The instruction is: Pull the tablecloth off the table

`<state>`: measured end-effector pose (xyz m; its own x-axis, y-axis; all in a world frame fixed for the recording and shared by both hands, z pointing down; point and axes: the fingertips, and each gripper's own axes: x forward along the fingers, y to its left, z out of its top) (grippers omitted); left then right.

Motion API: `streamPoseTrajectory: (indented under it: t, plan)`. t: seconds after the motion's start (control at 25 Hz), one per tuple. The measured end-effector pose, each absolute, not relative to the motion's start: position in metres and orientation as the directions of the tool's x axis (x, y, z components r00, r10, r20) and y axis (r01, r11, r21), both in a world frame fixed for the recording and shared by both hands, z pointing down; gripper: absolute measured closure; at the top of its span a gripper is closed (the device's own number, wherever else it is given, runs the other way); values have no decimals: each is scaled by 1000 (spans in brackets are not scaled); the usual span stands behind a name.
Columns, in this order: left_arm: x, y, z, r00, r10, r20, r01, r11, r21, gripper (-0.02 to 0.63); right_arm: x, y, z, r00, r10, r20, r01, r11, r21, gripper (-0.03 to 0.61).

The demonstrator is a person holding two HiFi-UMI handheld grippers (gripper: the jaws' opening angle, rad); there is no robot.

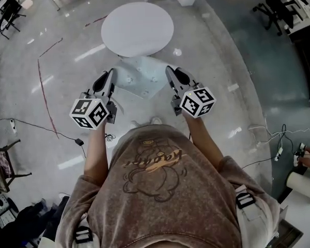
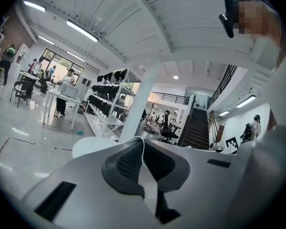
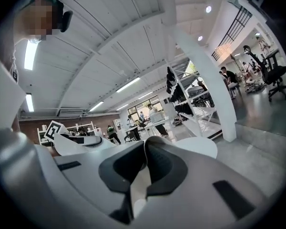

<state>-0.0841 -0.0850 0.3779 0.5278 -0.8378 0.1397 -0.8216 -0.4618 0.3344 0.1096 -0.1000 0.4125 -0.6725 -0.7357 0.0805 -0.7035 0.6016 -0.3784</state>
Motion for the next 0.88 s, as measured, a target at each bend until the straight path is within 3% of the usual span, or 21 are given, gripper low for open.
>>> streamPoseTrajectory:
  t: [0.88]
  plan:
    - [-63, -79, 417, 518, -835, 187, -841, -456, 292, 594, 124, -87, 444, -606, -779, 164, -776, 533, -337, 566]
